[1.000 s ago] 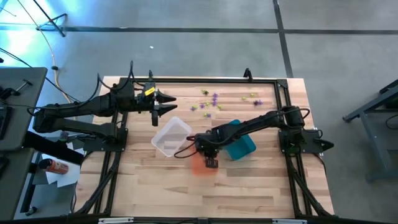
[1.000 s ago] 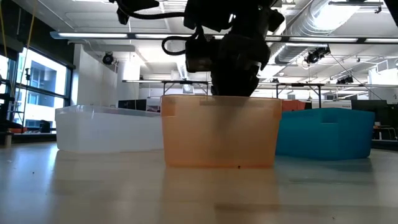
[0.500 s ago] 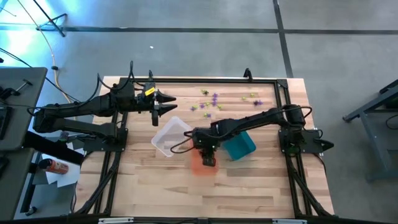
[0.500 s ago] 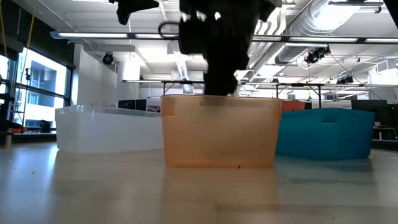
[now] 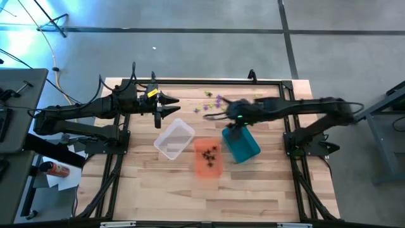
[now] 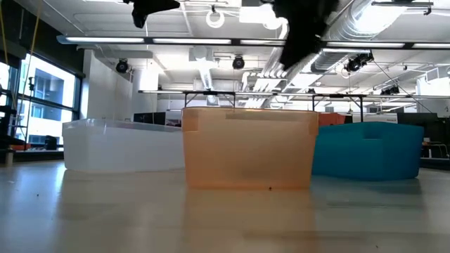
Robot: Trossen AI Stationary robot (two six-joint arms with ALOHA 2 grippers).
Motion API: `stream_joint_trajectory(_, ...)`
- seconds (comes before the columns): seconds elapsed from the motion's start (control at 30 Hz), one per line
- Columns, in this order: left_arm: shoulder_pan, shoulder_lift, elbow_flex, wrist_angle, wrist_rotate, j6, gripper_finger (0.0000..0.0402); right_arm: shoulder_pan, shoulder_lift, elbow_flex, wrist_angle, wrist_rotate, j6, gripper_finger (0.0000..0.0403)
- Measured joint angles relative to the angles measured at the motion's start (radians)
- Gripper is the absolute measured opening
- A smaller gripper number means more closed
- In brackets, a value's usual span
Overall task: Sort Halloween decoration
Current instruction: Put the black spider toy into the orange bin
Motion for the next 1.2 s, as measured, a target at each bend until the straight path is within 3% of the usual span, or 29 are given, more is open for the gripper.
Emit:
stream_joint_trajectory(0.23,0.0,0.011,0.0,0.0,-0.077,0.0,0.0152,-0.039,-0.289,-0.392,0.335,-0.005,0.156,0.0181)
stream_joint_trajectory(0.47,0.001,0.037,0.0,0.002,-0.175,-0.027,0.0152,-0.141,-0.291,-0.492,0.578,-0.005,0.185,0.0181)
stream_joint_trajectory(0.6,0.001,0.055,0.0,0.001,-0.204,-0.062,0.0152,-0.255,-0.162,-0.407,0.63,-0.005,0.165,0.0181)
stream_joint_trajectory(0.73,0.001,0.068,0.0,-0.003,-0.205,-0.063,0.0152,-0.394,0.043,-0.247,0.534,-0.048,0.096,0.017)
stream_joint_trajectory(0.87,0.001,0.073,0.0,-0.002,-0.209,-0.047,0.0152,-0.504,0.281,-0.084,0.523,-0.167,0.042,0.0116)
stream_joint_trajectory(1.0,0.001,0.073,0.0,0.0,-0.225,-0.051,0.0152,-0.572,0.503,0.077,0.499,-0.322,0.039,0.002)
stream_joint_trajectory(1.2,0.001,0.073,0.0,-0.001,-0.225,-0.054,0.0152,-0.611,0.737,0.336,0.365,-0.407,0.065,0.0006)
